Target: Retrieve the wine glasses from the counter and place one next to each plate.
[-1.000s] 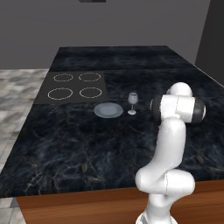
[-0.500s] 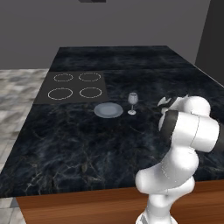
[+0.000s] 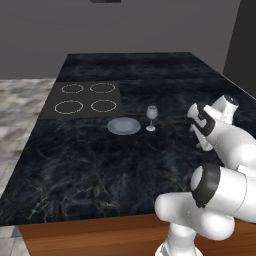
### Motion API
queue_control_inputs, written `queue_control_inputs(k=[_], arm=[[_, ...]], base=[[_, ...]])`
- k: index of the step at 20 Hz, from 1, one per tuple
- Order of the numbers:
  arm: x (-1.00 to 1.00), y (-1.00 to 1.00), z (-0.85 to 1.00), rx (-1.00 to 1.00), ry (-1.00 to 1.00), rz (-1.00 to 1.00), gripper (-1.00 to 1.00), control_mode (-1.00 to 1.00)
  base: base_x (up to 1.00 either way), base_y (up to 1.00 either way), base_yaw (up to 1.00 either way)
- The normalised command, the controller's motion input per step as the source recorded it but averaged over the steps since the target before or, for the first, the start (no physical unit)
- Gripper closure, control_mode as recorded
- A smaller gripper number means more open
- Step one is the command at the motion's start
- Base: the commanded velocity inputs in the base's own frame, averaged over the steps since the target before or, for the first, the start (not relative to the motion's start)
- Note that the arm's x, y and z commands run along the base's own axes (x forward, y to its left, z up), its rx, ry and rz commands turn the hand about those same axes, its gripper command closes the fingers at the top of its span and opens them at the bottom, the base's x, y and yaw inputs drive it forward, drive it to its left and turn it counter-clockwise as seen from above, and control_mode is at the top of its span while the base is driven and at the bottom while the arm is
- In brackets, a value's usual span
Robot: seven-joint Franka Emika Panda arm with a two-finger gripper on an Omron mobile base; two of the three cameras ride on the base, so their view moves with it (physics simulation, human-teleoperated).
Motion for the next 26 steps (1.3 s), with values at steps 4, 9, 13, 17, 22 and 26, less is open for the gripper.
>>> queue_control_inputs(k=[4, 9, 13, 17, 22, 26], arm=[[-0.47, 0.00, 0.66, -0.05, 0.01, 0.30, -1.00, -1.00], [-0.55, 0.14, 0.48, -0.02, -0.06, 0.06, -1.00, -1.00], [-0.43, 0.22, 0.29, 0.00, -0.10, 0.00, -1.00, -1.00], [-0.23, 0.31, 0.24, 0.00, -0.11, 0.00, -1.00, -1.00], [-0.23, 0.42, 0.28, 0.00, -0.12, 0.00, -1.00, -1.00], [-0.38, 0.35, 0.24, 0.00, -0.11, 0.00, -1.00, -1.00]], base=[[0.00, 0.00, 0.00], [0.00, 0.00, 0.00], [0.00, 0.00, 0.00], [0.00, 0.00, 0.00], [0.00, 0.00, 0.00], [0.00, 0.00, 0.00]])
